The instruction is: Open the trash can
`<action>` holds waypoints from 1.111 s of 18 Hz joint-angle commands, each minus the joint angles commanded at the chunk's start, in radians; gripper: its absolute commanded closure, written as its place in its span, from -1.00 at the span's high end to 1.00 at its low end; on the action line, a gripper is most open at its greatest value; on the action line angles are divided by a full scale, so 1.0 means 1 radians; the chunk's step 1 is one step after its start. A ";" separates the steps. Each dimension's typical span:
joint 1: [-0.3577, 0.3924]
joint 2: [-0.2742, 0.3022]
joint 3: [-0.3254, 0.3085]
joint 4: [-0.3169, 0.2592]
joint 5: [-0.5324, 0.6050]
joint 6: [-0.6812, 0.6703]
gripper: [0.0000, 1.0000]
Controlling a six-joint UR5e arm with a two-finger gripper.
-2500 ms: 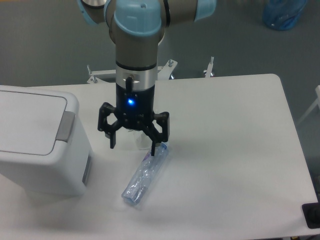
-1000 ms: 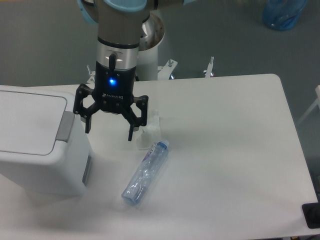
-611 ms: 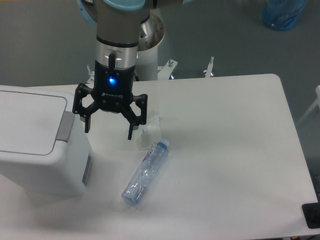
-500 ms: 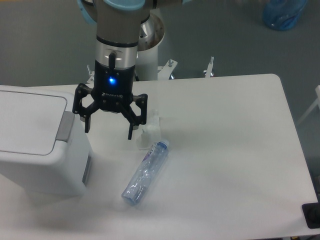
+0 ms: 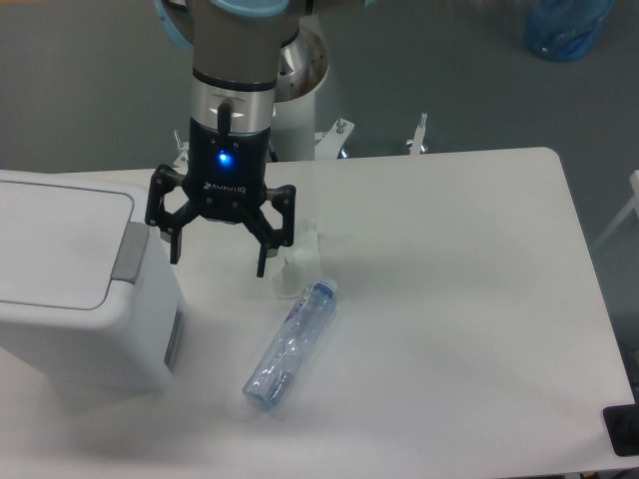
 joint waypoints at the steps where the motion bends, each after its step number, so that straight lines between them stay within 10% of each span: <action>1: 0.000 0.002 0.000 0.000 0.000 -0.005 1.00; 20: -0.002 0.025 -0.009 -0.017 0.000 -0.031 1.00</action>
